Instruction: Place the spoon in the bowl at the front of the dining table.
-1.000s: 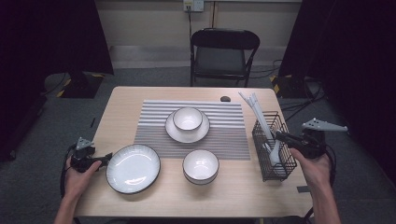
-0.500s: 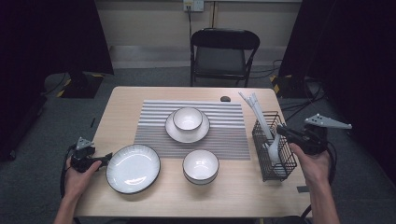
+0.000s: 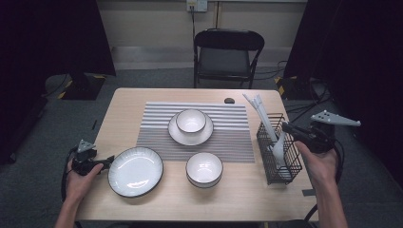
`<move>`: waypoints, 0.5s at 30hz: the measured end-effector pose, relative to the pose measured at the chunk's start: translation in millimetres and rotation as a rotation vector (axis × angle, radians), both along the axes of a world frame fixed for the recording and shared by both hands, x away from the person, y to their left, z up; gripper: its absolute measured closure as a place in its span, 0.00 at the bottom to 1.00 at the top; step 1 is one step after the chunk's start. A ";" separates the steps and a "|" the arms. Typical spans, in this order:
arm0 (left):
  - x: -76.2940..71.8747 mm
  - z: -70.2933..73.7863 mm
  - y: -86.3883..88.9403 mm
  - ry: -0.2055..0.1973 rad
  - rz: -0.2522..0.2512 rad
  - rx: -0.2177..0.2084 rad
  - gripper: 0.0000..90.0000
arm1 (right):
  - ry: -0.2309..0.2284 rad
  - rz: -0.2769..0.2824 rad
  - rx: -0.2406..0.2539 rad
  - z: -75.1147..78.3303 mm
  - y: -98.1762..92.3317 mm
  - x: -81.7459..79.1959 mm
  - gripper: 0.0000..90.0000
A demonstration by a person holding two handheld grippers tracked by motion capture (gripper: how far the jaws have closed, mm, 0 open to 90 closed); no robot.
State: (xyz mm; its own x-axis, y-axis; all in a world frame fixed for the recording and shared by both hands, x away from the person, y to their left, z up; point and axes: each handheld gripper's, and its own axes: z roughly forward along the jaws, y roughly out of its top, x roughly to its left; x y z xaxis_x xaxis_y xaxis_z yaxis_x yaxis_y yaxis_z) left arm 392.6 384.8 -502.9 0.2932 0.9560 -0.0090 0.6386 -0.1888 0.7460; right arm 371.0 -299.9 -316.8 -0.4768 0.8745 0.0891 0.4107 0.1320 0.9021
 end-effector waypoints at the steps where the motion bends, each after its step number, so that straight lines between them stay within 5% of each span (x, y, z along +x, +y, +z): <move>1: 0.0 0.0 0.0 0.000 0.000 0.000 0.21 | -0.003 0.001 -0.005 1.9 0.7 0.2 0.96; 15: 0.0 0.0 0.0 0.000 0.000 -0.001 0.21 | -0.039 0.007 -0.009 25.5 9.6 9.0 0.96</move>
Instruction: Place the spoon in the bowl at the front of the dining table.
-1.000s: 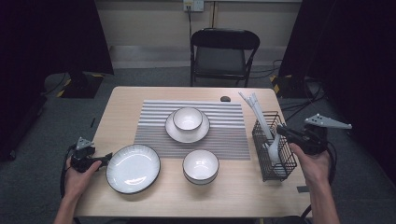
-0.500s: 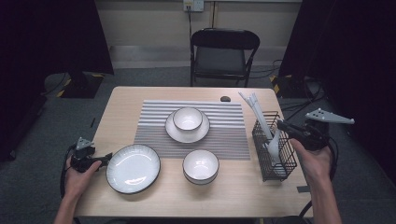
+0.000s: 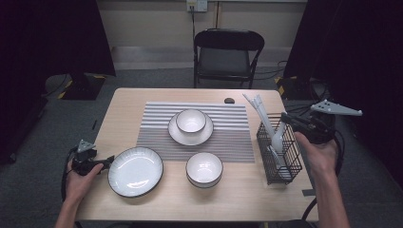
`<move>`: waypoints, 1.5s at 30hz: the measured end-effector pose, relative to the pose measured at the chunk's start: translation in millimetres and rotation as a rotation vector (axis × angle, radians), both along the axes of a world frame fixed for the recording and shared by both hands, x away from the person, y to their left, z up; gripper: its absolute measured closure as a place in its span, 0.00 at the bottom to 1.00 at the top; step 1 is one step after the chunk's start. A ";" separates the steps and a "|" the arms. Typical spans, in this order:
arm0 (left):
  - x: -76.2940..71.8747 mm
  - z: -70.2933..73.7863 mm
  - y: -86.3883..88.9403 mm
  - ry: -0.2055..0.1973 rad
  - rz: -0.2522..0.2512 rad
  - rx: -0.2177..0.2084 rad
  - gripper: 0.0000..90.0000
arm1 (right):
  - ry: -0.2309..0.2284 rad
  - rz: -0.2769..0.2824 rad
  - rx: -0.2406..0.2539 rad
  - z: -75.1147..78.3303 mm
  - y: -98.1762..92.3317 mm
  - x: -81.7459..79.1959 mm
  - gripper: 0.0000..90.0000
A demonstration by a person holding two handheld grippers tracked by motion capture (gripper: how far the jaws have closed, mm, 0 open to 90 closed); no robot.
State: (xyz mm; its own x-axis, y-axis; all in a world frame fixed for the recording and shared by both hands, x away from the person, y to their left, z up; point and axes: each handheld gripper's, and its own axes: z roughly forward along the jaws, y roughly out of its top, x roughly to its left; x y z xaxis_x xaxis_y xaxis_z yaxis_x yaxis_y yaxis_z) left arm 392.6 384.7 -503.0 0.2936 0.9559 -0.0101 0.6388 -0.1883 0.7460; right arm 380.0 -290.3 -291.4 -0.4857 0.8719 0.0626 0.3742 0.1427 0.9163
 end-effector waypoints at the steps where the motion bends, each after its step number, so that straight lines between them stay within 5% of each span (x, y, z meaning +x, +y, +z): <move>1: 0.0 0.0 0.0 0.000 0.001 0.001 0.21 | -0.003 0.001 0.000 1.2 1.3 0.9 0.96; 30: 0.0 0.0 0.0 0.000 0.000 0.000 0.21 | -0.016 0.091 0.043 -1.2 44.4 12.5 0.96; 45: -0.1 0.0 -0.1 0.000 0.002 0.001 0.21 | -0.003 0.088 0.056 -3.5 56.0 19.2 0.96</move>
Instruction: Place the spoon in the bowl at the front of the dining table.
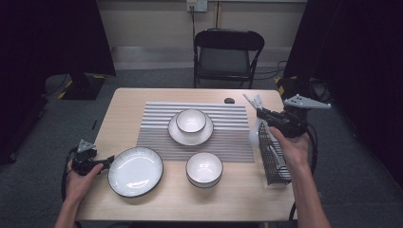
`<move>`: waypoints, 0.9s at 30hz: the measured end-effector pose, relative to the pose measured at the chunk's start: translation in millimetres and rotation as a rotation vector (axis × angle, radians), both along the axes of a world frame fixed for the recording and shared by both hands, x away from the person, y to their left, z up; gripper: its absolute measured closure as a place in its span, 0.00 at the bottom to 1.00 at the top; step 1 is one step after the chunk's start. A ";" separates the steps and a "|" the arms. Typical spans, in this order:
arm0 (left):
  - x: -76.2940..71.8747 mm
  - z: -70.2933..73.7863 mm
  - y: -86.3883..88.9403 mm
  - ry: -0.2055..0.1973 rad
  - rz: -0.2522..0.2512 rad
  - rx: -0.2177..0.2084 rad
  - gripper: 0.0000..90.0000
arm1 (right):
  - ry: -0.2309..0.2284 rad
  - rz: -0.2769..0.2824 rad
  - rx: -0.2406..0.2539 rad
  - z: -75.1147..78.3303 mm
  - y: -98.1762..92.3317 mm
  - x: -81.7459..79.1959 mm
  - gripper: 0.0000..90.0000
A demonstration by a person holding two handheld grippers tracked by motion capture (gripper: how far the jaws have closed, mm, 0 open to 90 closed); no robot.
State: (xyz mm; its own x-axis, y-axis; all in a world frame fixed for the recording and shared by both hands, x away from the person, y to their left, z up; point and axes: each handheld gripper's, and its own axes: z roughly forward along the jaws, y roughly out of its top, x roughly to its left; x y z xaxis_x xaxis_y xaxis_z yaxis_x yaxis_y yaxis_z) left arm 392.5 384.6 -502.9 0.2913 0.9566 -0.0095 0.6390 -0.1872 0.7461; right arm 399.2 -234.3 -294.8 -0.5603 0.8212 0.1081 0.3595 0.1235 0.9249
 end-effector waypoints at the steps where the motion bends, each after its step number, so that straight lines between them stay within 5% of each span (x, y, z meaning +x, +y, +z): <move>1: -0.1 0.0 -0.1 0.000 0.000 -0.001 0.21 | 0.001 -0.002 -0.001 0.3 1.1 0.2 0.96; 27: -4.9 0.7 0.6 -0.001 0.006 0.006 0.23 | 0.016 0.046 0.009 -5.3 37.7 22.9 0.96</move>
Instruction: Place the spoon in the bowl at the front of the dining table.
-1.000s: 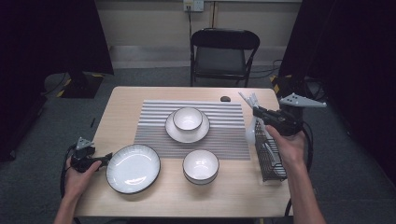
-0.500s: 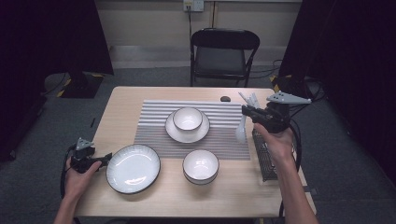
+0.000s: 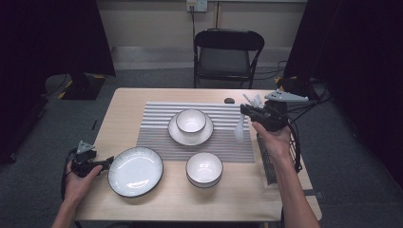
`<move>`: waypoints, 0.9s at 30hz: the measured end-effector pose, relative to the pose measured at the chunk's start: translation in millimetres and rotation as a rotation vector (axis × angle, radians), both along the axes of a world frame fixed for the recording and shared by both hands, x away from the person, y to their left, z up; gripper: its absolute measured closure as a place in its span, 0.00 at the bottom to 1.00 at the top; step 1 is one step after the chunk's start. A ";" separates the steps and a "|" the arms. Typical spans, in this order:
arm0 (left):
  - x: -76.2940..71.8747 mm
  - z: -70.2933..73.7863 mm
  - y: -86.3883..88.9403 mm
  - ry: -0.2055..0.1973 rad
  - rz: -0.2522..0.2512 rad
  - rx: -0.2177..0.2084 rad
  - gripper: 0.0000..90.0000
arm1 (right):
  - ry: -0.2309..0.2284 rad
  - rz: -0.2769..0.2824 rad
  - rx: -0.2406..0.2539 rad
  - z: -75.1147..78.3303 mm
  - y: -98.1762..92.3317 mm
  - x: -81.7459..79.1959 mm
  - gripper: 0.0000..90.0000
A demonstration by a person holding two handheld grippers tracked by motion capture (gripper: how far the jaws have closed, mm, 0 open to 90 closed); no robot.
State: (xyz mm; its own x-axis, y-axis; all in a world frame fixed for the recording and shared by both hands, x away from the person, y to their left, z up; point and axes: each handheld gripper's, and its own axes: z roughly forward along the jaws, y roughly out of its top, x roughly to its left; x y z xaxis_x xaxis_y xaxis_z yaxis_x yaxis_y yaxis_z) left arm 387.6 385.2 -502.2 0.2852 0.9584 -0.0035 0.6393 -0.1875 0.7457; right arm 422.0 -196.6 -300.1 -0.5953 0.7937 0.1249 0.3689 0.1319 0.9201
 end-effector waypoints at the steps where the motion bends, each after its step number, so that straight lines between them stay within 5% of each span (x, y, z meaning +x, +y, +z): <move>1: -0.3 0.1 0.2 0.003 0.005 -0.003 0.23 | 0.001 -0.001 0.001 -0.4 0.4 0.5 0.96; 27: -26.4 3.2 -4.7 0.035 0.046 0.004 0.24 | 0.025 0.018 0.004 -13.6 11.3 9.1 0.96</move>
State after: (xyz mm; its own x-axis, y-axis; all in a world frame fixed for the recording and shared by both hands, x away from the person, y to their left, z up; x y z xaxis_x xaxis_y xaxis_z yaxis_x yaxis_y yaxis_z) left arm 361.2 380.5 -499.1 0.2407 0.9705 -0.0088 0.6730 -0.1604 0.7220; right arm 431.1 -185.3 -313.7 -0.6063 0.7823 0.1432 0.3896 0.1351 0.9110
